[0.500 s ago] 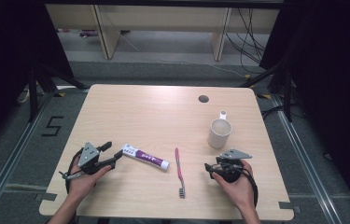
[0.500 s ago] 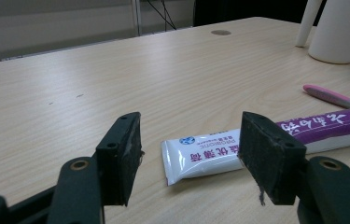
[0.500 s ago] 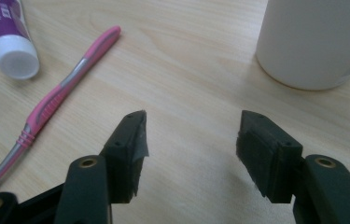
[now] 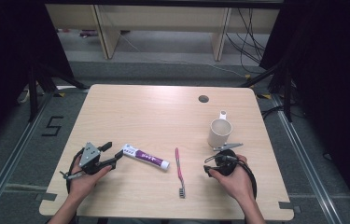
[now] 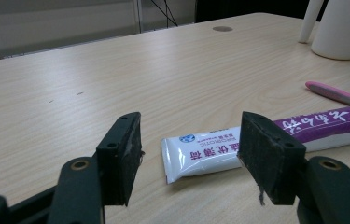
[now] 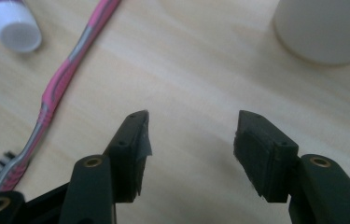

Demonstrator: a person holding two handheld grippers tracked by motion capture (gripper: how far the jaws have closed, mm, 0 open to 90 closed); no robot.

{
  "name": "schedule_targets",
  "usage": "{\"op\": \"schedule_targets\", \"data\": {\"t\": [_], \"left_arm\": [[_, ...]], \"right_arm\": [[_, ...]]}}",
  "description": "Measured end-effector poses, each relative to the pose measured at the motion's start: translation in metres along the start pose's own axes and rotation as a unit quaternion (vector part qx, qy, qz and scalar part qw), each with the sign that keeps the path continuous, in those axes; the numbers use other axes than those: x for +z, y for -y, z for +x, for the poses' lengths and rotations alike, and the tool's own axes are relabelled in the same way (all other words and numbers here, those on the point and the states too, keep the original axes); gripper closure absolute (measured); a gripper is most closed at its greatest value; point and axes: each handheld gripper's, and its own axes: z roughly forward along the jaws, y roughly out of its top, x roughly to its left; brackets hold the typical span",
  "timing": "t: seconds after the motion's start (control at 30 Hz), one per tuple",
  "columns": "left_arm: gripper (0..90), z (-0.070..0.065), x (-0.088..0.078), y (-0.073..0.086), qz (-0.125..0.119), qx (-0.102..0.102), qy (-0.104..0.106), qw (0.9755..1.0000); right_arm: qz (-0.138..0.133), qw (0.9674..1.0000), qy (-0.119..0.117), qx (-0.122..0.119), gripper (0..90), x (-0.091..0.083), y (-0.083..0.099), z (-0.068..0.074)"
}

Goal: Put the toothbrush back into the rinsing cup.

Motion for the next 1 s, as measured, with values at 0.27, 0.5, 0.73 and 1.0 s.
{"op": "schedule_targets", "data": {"t": [0.27, 0.5, 0.73, 1.0], "left_arm": [[39.6, 0.000, 0.000, -0.001, 0.006, -0.002, 0.000, 1.0000], [39.6, 0.001, 0.001, -0.001, 0.010, -0.006, 0.000, 0.9999], [39.6, 0.000, 0.001, -0.001, 0.010, -0.003, 0.000, 0.9999], [39.7, 0.000, 0.001, -0.001, 0.010, -0.005, 0.000, 0.9999]], "right_arm": [[0.130, 0.9909, 0.014, 0.032, 50.5, 0.002, -0.024, 0.009], [0.159, 0.9871, 0.014, 0.010, 54.8, 0.011, -0.039, 0.015], [0.165, 0.9863, -0.001, 0.006, 59.1, 0.019, -0.052, 0.034], [0.177, 0.9842, -0.009, -0.003, 61.2, 0.032, -0.064, 0.048]]}}
